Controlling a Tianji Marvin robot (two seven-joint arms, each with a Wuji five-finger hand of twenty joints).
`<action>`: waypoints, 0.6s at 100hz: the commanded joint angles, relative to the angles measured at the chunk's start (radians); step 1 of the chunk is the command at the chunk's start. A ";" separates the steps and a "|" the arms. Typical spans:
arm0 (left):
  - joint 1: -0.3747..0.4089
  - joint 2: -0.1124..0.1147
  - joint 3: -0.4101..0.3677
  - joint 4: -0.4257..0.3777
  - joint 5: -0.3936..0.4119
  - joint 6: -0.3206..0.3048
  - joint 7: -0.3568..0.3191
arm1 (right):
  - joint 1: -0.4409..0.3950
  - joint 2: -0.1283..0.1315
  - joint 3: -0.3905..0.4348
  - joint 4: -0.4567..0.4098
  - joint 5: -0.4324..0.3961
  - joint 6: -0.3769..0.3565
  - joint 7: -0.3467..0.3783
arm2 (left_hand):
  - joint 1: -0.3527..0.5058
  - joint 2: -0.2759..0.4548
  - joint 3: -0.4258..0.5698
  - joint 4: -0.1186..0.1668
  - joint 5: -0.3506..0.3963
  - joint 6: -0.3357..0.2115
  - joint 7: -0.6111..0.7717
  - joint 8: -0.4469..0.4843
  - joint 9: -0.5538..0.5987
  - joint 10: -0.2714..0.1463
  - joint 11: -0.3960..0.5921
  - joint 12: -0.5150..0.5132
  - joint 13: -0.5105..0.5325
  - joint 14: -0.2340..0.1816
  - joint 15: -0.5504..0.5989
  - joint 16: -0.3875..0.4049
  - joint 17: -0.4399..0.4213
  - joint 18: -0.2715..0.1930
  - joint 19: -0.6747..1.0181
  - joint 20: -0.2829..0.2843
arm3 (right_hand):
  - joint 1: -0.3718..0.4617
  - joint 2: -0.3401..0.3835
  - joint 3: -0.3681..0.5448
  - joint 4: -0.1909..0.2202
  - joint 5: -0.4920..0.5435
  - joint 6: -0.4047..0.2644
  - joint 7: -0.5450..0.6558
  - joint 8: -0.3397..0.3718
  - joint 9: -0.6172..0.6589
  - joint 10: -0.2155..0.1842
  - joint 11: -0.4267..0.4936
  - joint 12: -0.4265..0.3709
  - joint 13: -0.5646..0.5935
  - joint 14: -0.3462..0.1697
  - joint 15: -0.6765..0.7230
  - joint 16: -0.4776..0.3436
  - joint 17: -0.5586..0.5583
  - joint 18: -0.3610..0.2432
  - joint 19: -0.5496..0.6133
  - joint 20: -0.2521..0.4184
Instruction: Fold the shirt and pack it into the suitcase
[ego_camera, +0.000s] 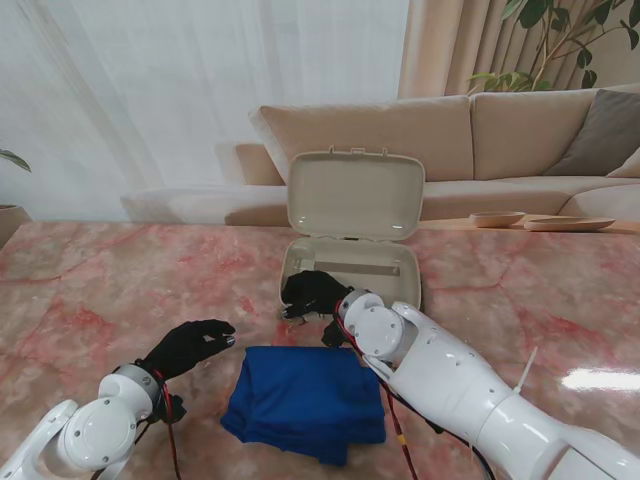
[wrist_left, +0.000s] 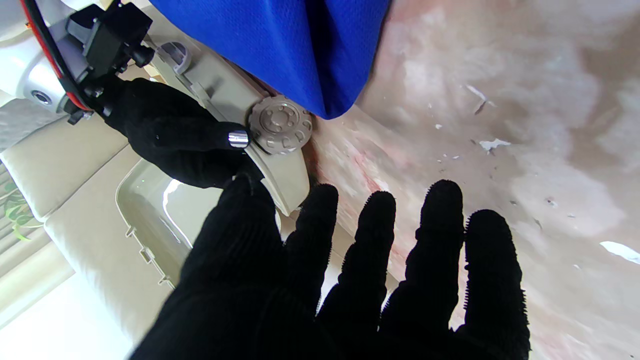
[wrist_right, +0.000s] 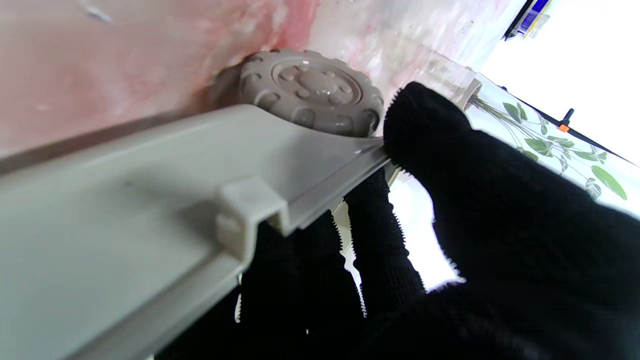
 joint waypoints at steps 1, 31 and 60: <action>0.005 0.000 0.001 0.006 -0.001 0.006 -0.002 | 0.000 -0.021 -0.008 0.003 0.014 0.001 0.010 | -0.038 0.025 -0.030 0.011 0.011 -0.020 0.007 0.003 0.019 -0.008 -0.014 -0.011 -0.007 -0.007 -0.009 -0.003 -0.008 0.022 -0.009 0.016 | 0.059 0.051 0.071 0.013 0.007 -0.108 0.045 0.013 -0.004 -0.047 -0.034 -0.027 0.014 0.014 -0.050 -0.036 -0.010 0.010 -0.002 -0.022; 0.004 -0.001 0.004 0.014 -0.006 0.008 0.003 | 0.034 -0.055 -0.047 0.047 0.045 -0.013 0.011 | -0.036 0.025 -0.030 0.011 0.012 -0.017 0.008 0.004 0.020 -0.007 -0.012 -0.010 -0.007 -0.004 -0.007 -0.001 -0.007 0.023 -0.008 0.015 | 0.054 0.057 0.068 0.014 0.004 -0.112 0.043 0.011 -0.004 -0.048 -0.036 -0.033 0.013 0.012 -0.057 -0.041 -0.011 0.011 -0.002 -0.024; 0.008 -0.002 0.002 0.017 -0.008 0.011 0.004 | 0.055 -0.077 -0.069 0.071 0.067 -0.013 0.015 | -0.036 0.026 -0.031 0.011 0.013 -0.019 0.008 0.004 0.020 -0.007 -0.011 -0.009 -0.007 -0.004 -0.005 -0.001 -0.006 0.022 -0.007 0.015 | 0.005 0.062 0.057 0.016 -0.013 -0.103 0.029 0.007 -0.020 -0.051 -0.042 -0.049 -0.002 0.013 -0.076 -0.051 -0.029 0.013 -0.015 -0.032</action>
